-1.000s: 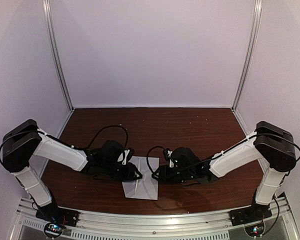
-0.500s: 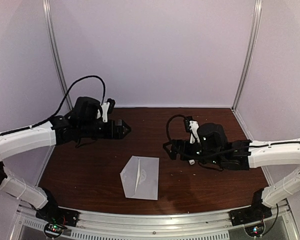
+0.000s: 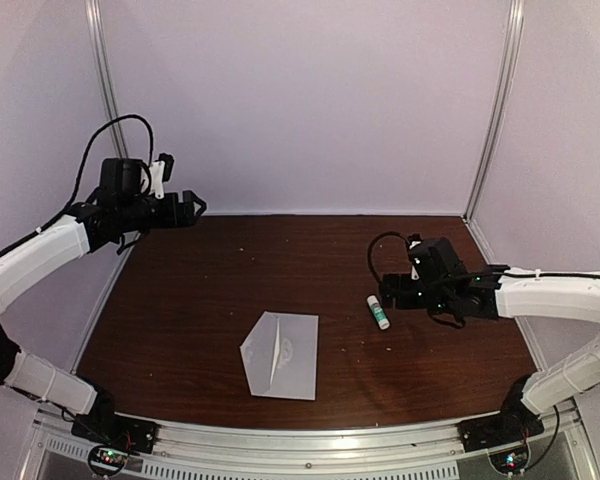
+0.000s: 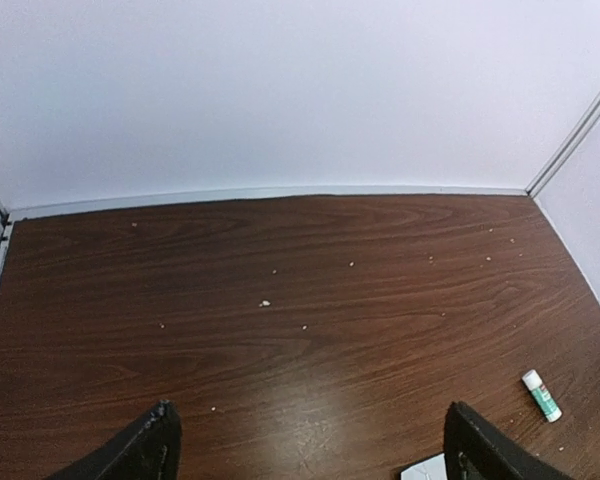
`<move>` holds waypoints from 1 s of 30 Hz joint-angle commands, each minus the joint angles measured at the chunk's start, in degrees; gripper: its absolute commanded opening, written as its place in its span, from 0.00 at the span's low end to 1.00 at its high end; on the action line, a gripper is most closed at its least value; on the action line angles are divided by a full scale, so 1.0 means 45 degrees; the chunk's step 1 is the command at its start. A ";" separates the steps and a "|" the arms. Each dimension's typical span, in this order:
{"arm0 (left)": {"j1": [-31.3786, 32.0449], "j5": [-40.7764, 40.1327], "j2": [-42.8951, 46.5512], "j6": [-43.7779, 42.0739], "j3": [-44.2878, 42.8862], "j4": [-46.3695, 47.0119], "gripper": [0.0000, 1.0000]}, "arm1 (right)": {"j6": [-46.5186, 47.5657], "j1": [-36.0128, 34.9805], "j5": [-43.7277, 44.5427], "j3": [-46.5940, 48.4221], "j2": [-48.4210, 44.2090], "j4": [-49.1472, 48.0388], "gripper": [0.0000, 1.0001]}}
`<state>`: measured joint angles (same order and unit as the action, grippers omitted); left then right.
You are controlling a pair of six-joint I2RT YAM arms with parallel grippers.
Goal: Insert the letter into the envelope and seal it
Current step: Open the solid glue cap from the solid glue.
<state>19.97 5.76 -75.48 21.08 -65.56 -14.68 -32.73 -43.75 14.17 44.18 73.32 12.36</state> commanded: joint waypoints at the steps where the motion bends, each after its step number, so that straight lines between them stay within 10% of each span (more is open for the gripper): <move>1: -0.0364 0.0271 -0.0342 -0.0280 0.0349 -0.0067 0.92 | 0.0129 0.0234 -0.0548 -0.0212 0.1174 0.0214 0.96; 30: -0.0355 0.0555 -0.0534 0.0040 0.0369 -0.0193 0.92 | 0.0317 0.0240 -0.1531 0.0847 0.5130 -0.1062 0.40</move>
<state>18.41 7.64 -77.84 21.04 -64.27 -16.84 -31.46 -42.76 7.22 46.70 95.61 8.71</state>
